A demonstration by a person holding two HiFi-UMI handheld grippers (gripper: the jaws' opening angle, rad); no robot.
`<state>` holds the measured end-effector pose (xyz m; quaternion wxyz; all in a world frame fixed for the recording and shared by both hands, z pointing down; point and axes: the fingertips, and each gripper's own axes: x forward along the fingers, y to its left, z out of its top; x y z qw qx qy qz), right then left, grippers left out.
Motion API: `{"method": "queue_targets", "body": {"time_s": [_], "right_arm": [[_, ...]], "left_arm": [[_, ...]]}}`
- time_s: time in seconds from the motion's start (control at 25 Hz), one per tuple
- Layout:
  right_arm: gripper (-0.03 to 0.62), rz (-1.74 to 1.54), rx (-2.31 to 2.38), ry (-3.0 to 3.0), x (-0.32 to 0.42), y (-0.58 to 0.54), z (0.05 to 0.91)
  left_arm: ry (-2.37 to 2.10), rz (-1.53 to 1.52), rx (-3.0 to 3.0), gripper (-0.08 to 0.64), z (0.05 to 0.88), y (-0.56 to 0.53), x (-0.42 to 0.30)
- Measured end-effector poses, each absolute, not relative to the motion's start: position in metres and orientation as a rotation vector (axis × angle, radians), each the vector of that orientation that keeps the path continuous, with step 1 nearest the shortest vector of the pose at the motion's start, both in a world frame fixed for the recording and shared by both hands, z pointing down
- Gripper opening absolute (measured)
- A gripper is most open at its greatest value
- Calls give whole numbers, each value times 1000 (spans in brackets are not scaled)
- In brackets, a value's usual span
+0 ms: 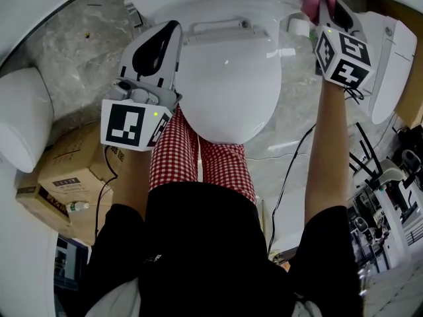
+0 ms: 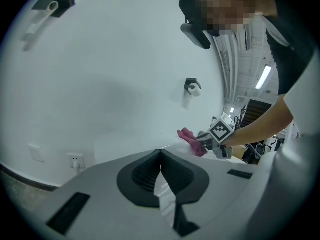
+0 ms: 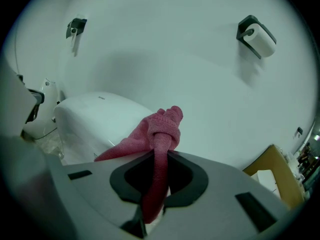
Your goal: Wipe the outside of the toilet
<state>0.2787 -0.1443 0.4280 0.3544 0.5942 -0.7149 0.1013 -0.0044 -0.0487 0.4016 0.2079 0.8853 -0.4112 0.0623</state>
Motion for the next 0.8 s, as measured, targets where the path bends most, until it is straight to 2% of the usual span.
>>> {"method": "queue_targets", "body": {"time_s": [0.8], "right_arm": [[55,330,1570,-1809,289,-137,437]], "left_arm": [[-1122,174,2451,9,411,-50,2]]}}
